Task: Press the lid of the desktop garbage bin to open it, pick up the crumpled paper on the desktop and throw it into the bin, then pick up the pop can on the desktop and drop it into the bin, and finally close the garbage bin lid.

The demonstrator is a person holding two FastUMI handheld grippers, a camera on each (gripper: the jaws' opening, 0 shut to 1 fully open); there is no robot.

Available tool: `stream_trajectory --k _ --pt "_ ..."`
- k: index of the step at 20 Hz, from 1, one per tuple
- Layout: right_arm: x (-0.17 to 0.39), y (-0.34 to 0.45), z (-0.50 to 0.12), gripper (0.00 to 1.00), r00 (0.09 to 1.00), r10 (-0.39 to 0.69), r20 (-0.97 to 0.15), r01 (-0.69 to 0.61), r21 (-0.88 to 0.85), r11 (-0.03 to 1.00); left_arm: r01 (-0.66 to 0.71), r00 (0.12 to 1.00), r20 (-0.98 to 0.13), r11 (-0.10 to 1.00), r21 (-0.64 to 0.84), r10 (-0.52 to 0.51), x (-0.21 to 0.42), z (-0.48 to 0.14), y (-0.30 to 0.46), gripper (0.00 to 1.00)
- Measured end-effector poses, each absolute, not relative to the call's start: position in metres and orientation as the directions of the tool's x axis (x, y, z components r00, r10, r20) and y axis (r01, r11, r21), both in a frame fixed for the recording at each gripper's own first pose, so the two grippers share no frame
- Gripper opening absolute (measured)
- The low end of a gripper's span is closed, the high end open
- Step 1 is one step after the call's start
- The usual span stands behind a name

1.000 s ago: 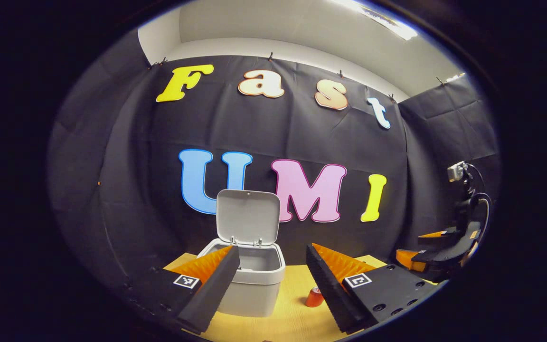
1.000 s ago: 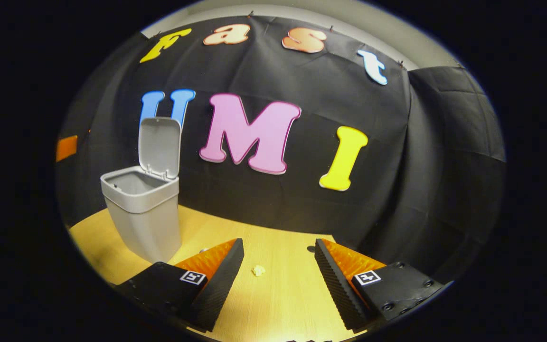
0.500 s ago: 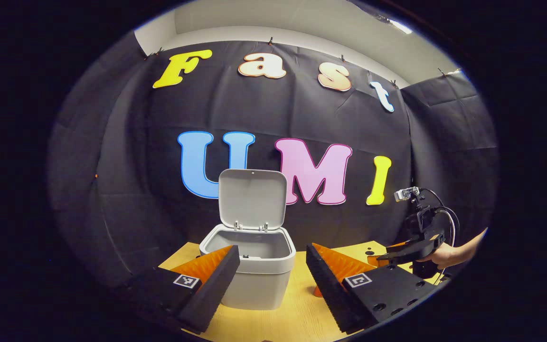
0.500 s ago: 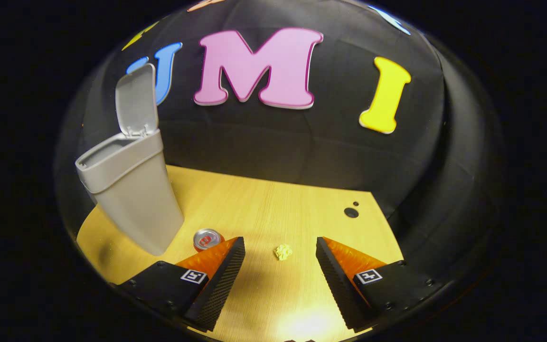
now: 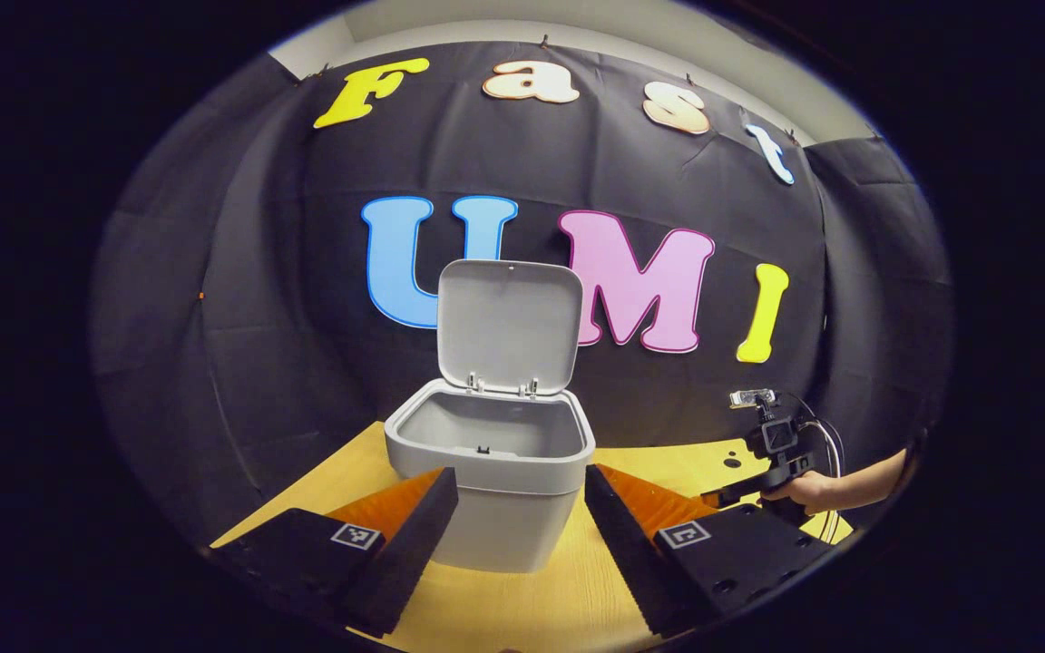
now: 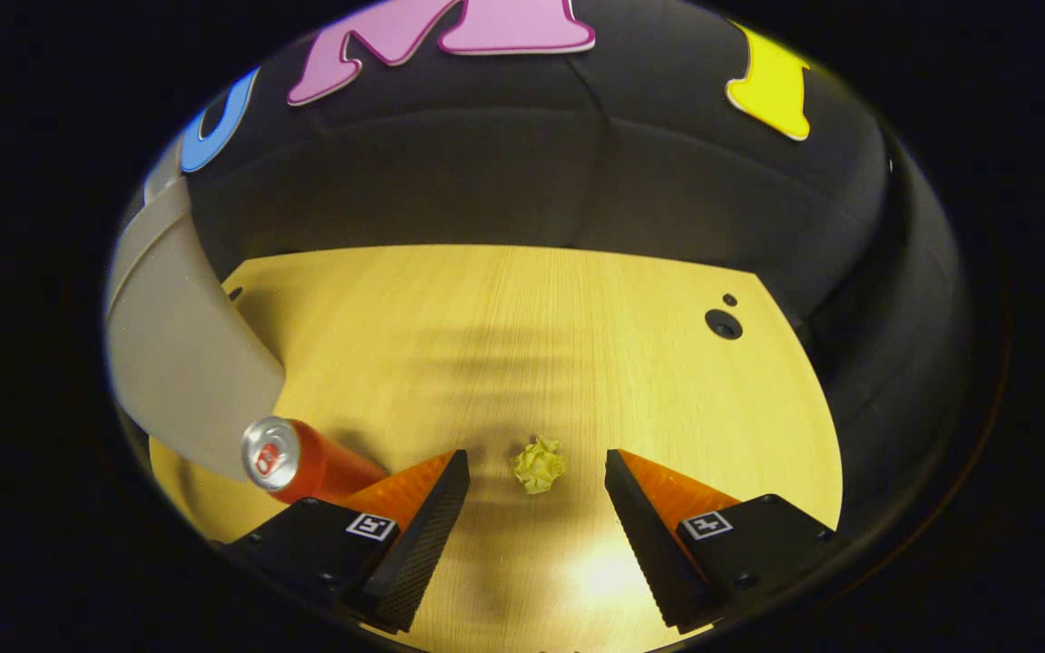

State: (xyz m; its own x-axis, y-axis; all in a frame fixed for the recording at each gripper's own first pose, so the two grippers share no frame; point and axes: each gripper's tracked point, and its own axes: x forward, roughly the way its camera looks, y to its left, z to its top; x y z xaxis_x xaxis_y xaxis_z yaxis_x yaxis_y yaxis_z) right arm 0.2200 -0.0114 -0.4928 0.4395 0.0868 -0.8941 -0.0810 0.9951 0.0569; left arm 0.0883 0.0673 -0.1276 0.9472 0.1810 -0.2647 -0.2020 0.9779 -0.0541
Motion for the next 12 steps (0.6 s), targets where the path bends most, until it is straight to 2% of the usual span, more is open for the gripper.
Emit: stream_trajectory --k 4,8,12 --pt "0.221 -0.012 -0.521 0.97 0.380 0.086 -0.921 -0.067 0.066 0.996 -0.253 0.935 -0.272 0.966 -0.055 0.229 0.096 -0.130 0.072 0.95" --pt "0.216 -0.008 -0.536 0.97 0.333 0.101 -0.937 -0.050 0.090 0.995 -0.255 0.930 -0.285 0.966 -0.044 0.232 0.104 -0.134 0.067 0.95" --pt "0.216 -0.007 -0.541 0.92 0.315 0.123 -0.941 -0.041 0.116 0.992 -0.245 0.934 -0.278 0.969 -0.041 0.224 0.113 -0.130 0.058 0.95"
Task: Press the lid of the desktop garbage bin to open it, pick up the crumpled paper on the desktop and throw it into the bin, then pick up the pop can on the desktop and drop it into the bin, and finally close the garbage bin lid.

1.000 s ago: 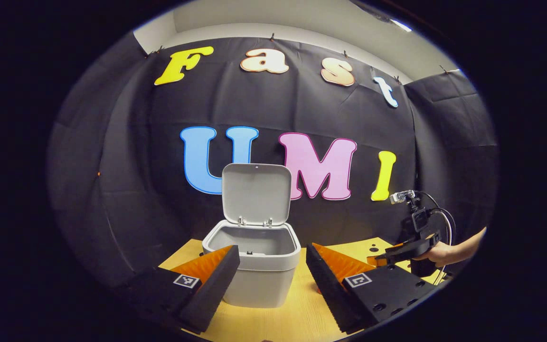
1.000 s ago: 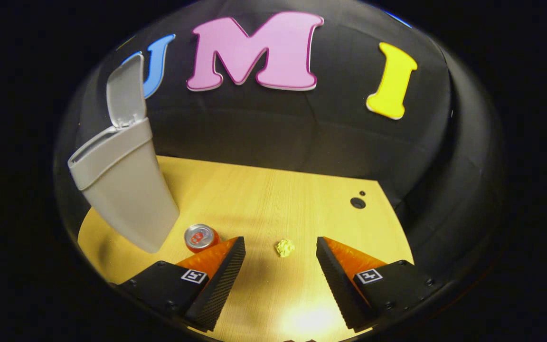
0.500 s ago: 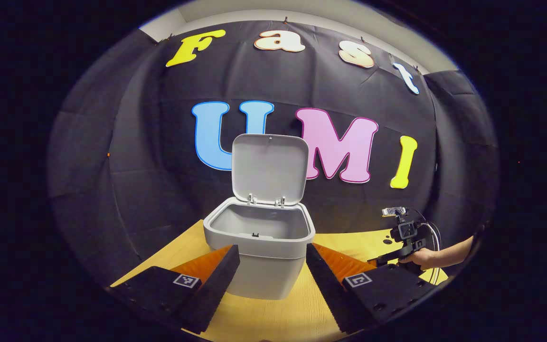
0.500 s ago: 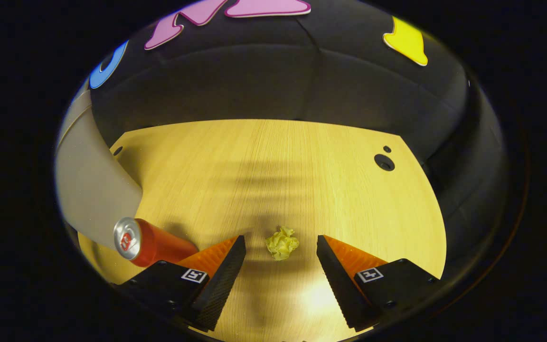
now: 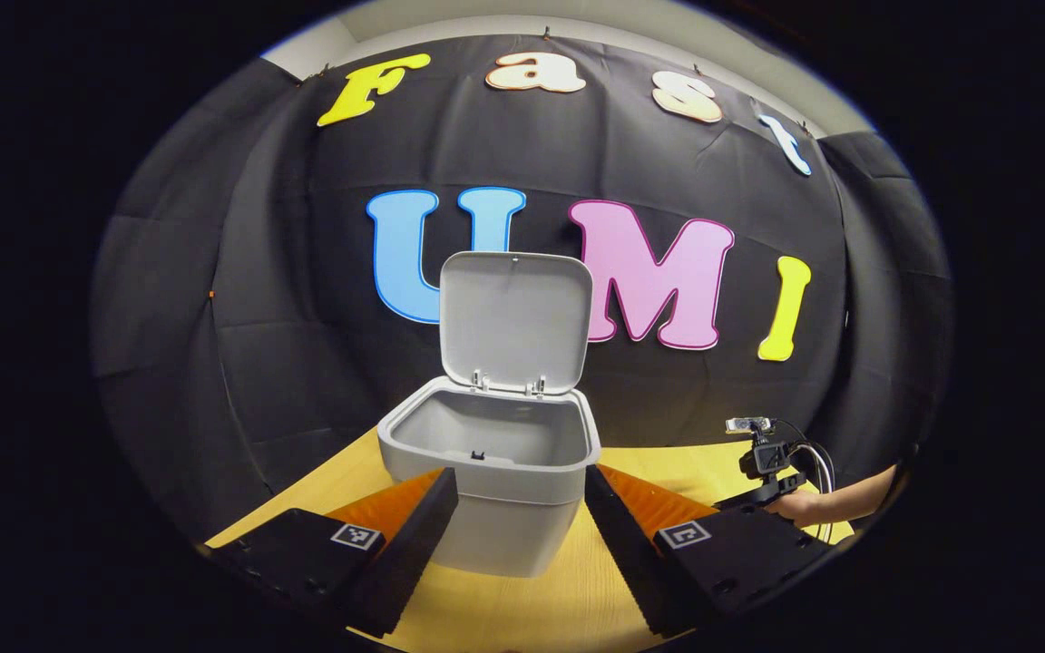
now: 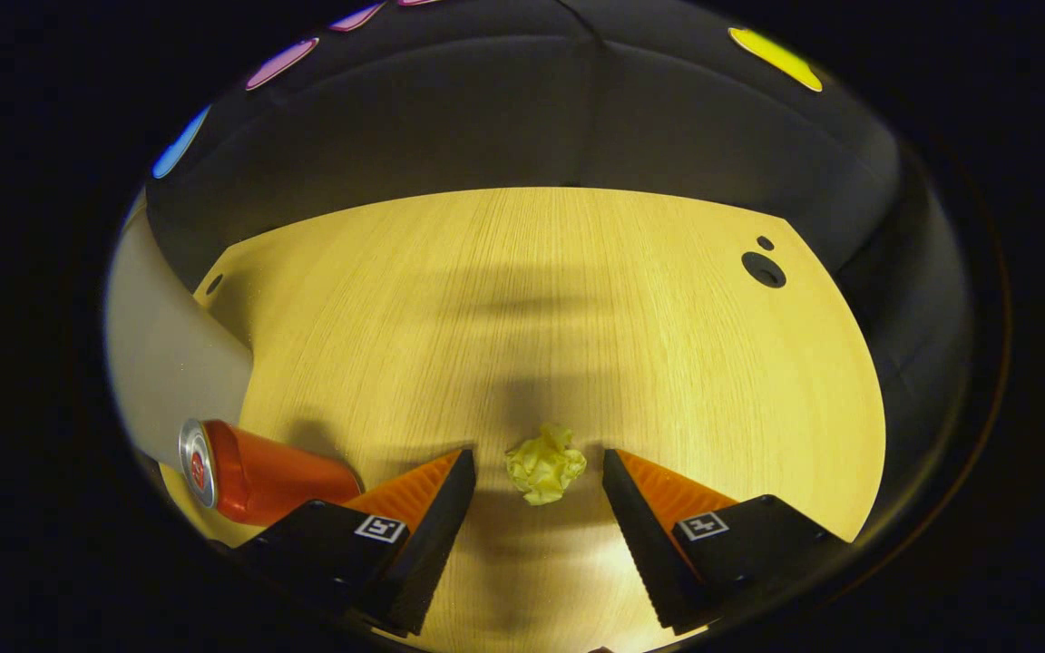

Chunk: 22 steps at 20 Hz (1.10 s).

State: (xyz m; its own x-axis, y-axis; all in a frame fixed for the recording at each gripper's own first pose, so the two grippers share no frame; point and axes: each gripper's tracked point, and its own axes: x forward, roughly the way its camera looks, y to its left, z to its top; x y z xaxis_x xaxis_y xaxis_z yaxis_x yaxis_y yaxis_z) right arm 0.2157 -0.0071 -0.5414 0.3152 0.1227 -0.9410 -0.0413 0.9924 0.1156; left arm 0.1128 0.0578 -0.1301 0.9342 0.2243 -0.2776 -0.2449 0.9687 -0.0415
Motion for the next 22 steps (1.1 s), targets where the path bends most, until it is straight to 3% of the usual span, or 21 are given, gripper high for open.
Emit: stream_trajectory --k 1,2,3,5,6,7,8,10,11,13,14,22 --pt "0.213 -0.008 -0.546 0.87 0.309 0.125 -0.943 -0.042 0.118 0.992 -0.242 0.933 -0.282 0.970 -0.036 0.222 0.113 -0.132 0.055 0.95" --pt "0.212 -0.008 -0.547 0.51 0.303 0.137 -0.943 -0.052 0.127 0.991 -0.238 0.932 -0.287 0.971 -0.028 0.220 0.114 -0.132 0.052 0.95" --pt "0.213 -0.009 -0.546 0.56 0.315 0.147 -0.938 -0.076 0.129 0.989 -0.233 0.934 -0.283 0.972 -0.018 0.219 0.114 -0.130 0.049 0.95" --pt "0.214 -0.014 -0.543 0.39 0.329 0.134 -0.935 -0.108 0.103 0.989 -0.222 0.936 -0.283 0.975 -0.006 0.211 0.114 -0.129 0.044 0.95" --pt "0.212 -0.013 -0.540 0.46 0.331 0.131 -0.935 -0.116 0.098 0.988 -0.216 0.936 -0.287 0.976 -0.006 0.205 0.114 -0.130 0.040 0.95" --pt "0.211 -0.014 -0.537 0.30 0.332 0.129 -0.934 -0.119 0.095 0.988 -0.209 0.936 -0.290 0.978 -0.007 0.198 0.113 -0.130 0.038 0.95" --pt "0.213 -0.015 -0.530 0.46 0.347 0.128 -0.929 -0.123 0.091 0.988 -0.203 0.937 -0.292 0.979 -0.008 0.192 0.112 -0.132 0.035 0.95" --pt "0.216 -0.022 -0.505 0.46 0.400 0.123 -0.908 -0.143 0.071 0.987 -0.191 0.939 -0.293 0.981 -0.013 0.179 0.112 -0.133 0.031 0.95" --pt "0.217 -0.023 -0.490 0.31 0.429 0.126 -0.894 -0.152 0.065 0.986 -0.187 0.940 -0.292 0.982 -0.014 0.175 0.112 -0.133 0.030 0.95" --pt "0.221 -0.022 -0.456 0.31 0.491 0.136 -0.860 -0.154 0.068 0.986 -0.177 0.944 -0.286 0.984 -0.018 0.165 0.112 -0.131 0.027 0.95" --pt "0.224 -0.020 -0.438 0.45 0.523 0.144 -0.840 -0.146 0.078 0.986 -0.170 0.947 -0.281 0.985 -0.021 0.157 0.111 -0.129 0.026 0.95" --pt "0.233 0.062 -0.278 0.45 0.689 0.339 -0.640 -0.400 0.053 0.915 -0.156 0.959 -0.244 0.987 -0.032 0.144 0.101 -0.118 0.039 0.95"
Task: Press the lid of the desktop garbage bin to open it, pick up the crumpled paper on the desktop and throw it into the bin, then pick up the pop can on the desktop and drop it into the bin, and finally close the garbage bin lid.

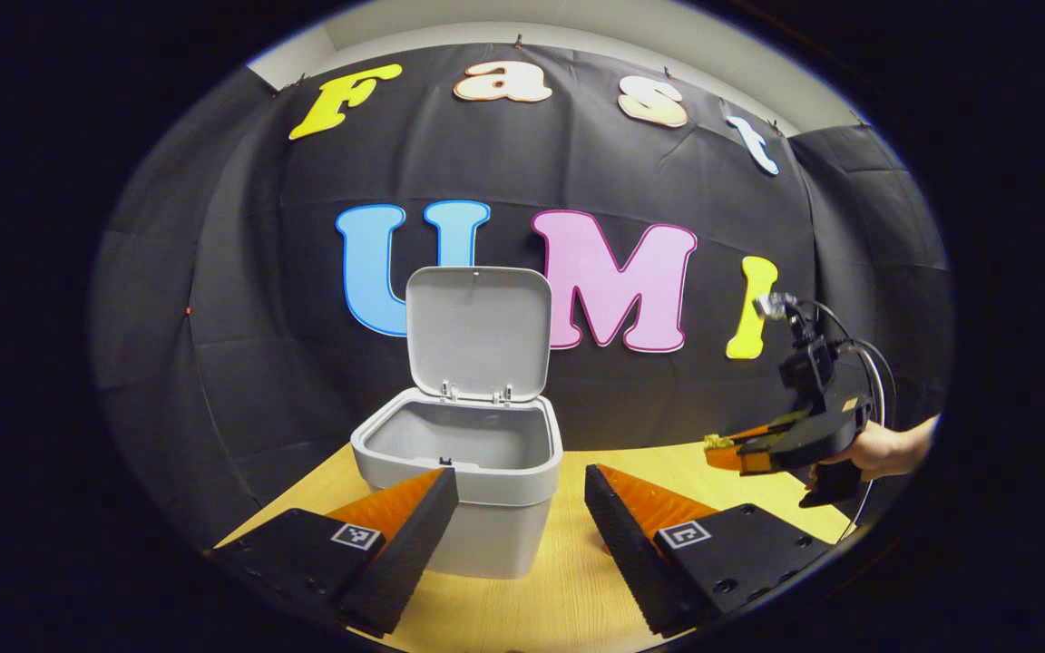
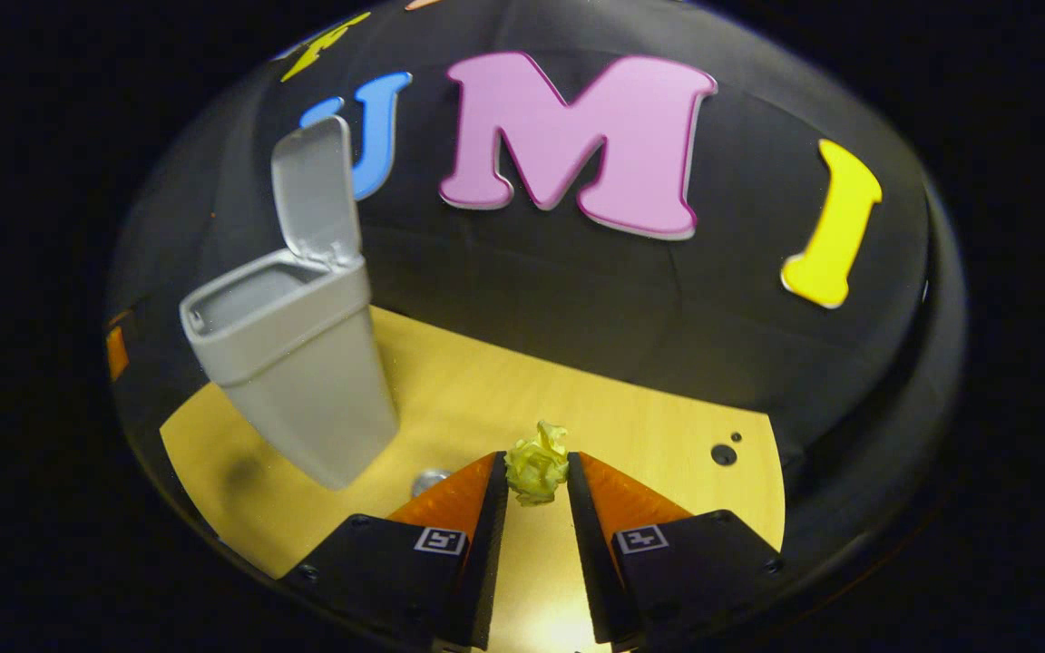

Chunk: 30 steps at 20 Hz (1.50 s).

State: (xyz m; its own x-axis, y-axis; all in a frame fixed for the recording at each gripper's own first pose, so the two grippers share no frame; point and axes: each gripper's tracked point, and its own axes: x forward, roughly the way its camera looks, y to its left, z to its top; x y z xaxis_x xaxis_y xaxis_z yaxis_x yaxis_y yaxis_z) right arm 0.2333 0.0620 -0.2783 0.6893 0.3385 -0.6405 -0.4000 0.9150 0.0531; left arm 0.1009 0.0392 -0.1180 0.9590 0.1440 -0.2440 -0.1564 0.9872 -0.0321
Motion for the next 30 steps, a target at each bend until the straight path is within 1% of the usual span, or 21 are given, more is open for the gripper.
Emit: stream_trajectory --k 3,5,9,13,16,17,18,19,20,21,22,23,24,26,30 --pt "0.241 0.115 -0.215 0.45 0.725 0.425 -0.541 -0.489 0.030 0.872 -0.163 0.958 -0.243 0.986 -0.016 0.154 0.092 -0.116 0.054 0.95" --pt "0.242 0.155 -0.198 0.45 0.711 0.487 -0.507 -0.535 0.061 0.843 -0.163 0.958 -0.241 0.987 0.001 0.158 0.085 -0.114 0.064 0.95" --pt "0.236 0.240 -0.164 0.45 0.678 0.570 -0.465 -0.612 0.072 0.787 -0.175 0.962 -0.211 0.984 0.021 0.176 0.072 -0.104 0.087 0.95" --pt "0.224 0.300 -0.185 0.45 0.603 0.628 -0.491 -0.679 0.096 0.728 -0.209 0.956 -0.214 0.978 -0.013 0.202 0.056 -0.106 0.109 0.95" --pt "0.219 0.327 -0.200 0.45 0.573 0.645 -0.506 -0.688 0.132 0.714 -0.246 0.941 -0.240 0.969 -0.005 0.238 0.041 -0.116 0.129 0.95" --pt "0.220 0.332 -0.203 0.56 0.570 0.645 -0.509 -0.685 0.139 0.715 -0.257 0.936 -0.252 0.967 -0.004 0.247 0.036 -0.121 0.135 0.95" --pt "0.219 0.337 -0.203 0.34 0.563 0.652 -0.508 -0.689 0.146 0.710 -0.266 0.931 -0.261 0.964 0.001 0.257 0.033 -0.123 0.140 0.95" --pt "0.221 0.337 -0.205 0.45 0.563 0.649 -0.512 -0.689 0.144 0.711 -0.273 0.926 -0.269 0.962 0.004 0.264 0.029 -0.127 0.145 0.95" --pt "0.221 0.339 -0.206 0.80 0.562 0.650 -0.511 -0.689 0.145 0.710 -0.278 0.923 -0.276 0.961 0.003 0.268 0.026 -0.130 0.148 0.95" --pt "0.221 0.339 -0.207 0.83 0.566 0.649 -0.508 -0.688 0.141 0.711 -0.281 0.921 -0.282 0.960 0.001 0.270 0.023 -0.132 0.150 0.95" --pt "0.223 0.338 -0.206 0.90 0.575 0.646 -0.502 -0.685 0.136 0.716 -0.283 0.919 -0.289 0.959 -0.002 0.270 0.022 -0.136 0.152 0.95" --pt "0.226 0.335 -0.205 0.92 0.590 0.641 -0.491 -0.678 0.129 0.723 -0.280 0.917 -0.297 0.960 -0.005 0.266 0.022 -0.140 0.151 0.95" --pt "0.227 0.328 -0.199 0.97 0.607 0.633 -0.480 -0.669 0.120 0.733 -0.272 0.917 -0.305 0.962 -0.010 0.257 0.023 -0.144 0.149 0.95" --pt "0.231 0.307 -0.189 0.97 0.654 0.604 -0.456 -0.640 0.093 0.763 -0.237 0.924 -0.315 0.971 -0.023 0.218 0.026 -0.155 0.138 0.95" --pt "0.240 0.244 -0.167 0.97 0.768 0.509 -0.388 -0.538 0.040 0.842 -0.097 0.926 -0.369 0.995 -0.018 0.083 0.042 -0.200 0.095 0.95"
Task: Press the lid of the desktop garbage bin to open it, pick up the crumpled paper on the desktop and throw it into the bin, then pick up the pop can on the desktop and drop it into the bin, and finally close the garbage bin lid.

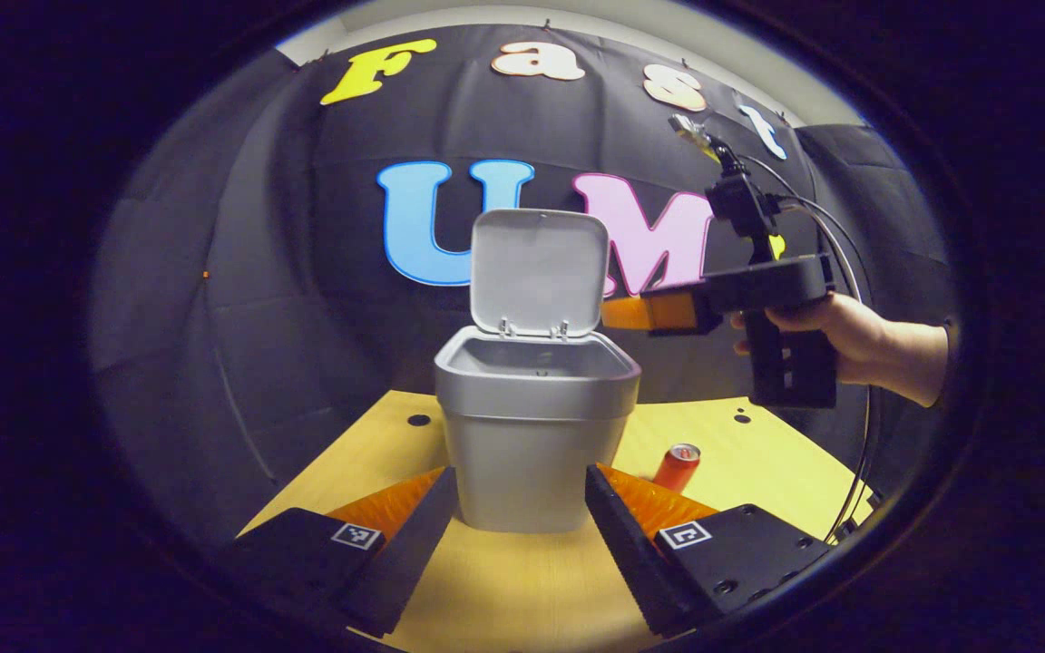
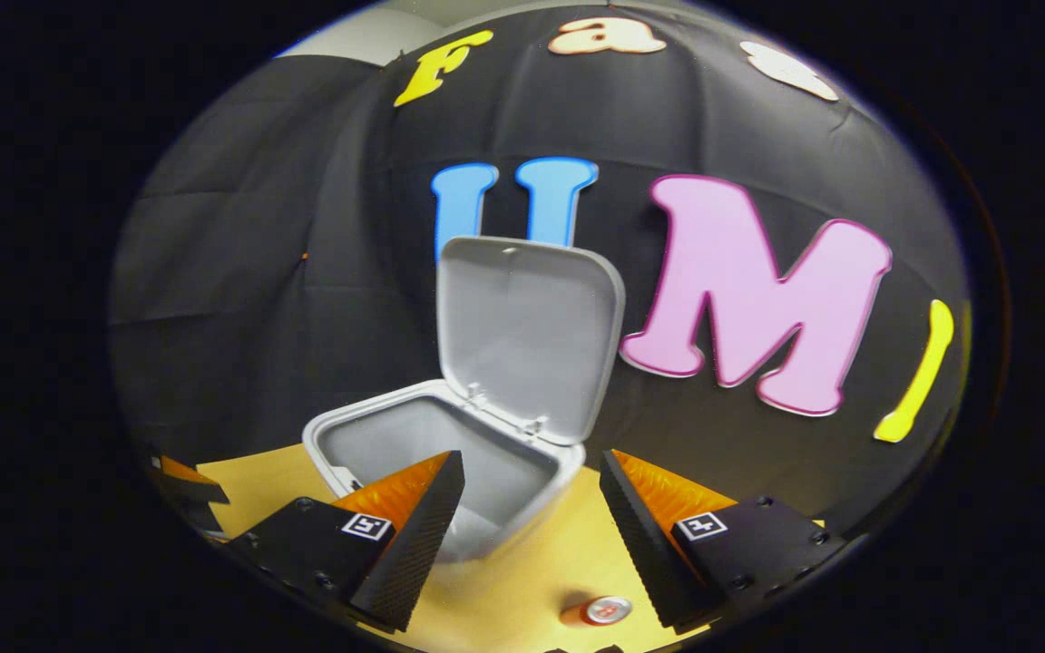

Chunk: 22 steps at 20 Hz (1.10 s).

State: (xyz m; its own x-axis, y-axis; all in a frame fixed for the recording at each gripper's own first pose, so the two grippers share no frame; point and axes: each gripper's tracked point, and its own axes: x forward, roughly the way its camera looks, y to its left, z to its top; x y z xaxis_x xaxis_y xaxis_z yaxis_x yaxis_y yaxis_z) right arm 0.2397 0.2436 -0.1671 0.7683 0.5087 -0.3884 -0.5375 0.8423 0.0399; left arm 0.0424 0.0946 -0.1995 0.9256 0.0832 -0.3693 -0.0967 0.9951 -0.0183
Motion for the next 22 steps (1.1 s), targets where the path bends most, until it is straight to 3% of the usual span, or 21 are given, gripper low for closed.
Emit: stream_trajectory --k 7,16,22 --pt "0.226 0.118 -0.158 0.97 0.848 0.347 -0.400 -0.357 0.052 0.932 0.180 0.877 -0.447 0.983 -0.032 -0.175 0.088 -0.282 -0.005 0.96" --pt "0.216 -0.054 -0.145 0.97 0.957 0.013 -0.289 -0.042 -0.093 0.995 0.275 0.831 -0.488 0.960 -0.057 -0.267 0.187 -0.364 -0.101 0.95" --pt "0.214 -0.110 -0.180 0.96 0.938 -0.075 -0.339 0.054 -0.071 0.996 0.260 0.819 -0.517 0.964 -0.052 -0.248 0.228 -0.410 -0.121 0.95"
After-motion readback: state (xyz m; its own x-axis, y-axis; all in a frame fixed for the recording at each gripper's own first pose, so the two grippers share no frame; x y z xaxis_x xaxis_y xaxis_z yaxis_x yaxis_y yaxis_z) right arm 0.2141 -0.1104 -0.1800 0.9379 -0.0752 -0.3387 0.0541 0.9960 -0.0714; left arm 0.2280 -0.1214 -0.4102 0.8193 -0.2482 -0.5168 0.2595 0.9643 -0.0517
